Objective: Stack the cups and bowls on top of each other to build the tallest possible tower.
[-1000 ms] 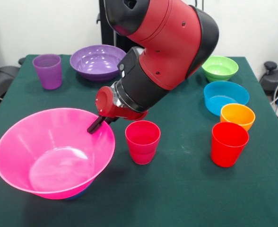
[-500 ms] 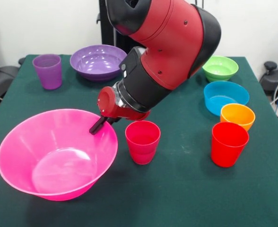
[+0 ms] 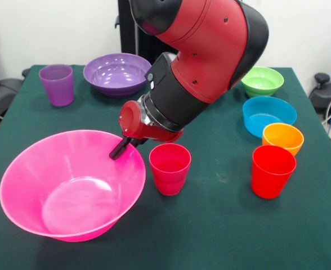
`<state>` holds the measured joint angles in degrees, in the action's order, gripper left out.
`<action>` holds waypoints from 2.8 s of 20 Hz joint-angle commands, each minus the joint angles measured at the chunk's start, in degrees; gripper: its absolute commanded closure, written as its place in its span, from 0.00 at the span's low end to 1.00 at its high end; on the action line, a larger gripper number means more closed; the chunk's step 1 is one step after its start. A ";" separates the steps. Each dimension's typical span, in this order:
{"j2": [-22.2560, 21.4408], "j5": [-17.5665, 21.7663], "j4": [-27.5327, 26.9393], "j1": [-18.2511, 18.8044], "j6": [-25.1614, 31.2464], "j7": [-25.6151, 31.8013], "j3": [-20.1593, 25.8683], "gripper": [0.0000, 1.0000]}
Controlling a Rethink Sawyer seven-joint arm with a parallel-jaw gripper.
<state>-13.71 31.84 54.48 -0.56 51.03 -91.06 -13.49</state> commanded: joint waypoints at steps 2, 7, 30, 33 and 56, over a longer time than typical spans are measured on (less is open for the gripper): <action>-0.54 1.61 -0.38 -0.09 4.96 14.69 6.60 1.00; 0.09 2.65 -0.86 -0.38 5.01 15.82 6.32 1.00; -0.44 3.79 -1.61 -1.60 6.72 17.81 5.45 1.00; -0.10 4.04 -2.07 -1.48 6.43 17.82 5.37 1.00; -0.33 5.64 -2.06 -1.03 4.84 21.49 5.41 1.00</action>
<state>-13.59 32.92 54.45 -1.33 52.71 -89.37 -13.42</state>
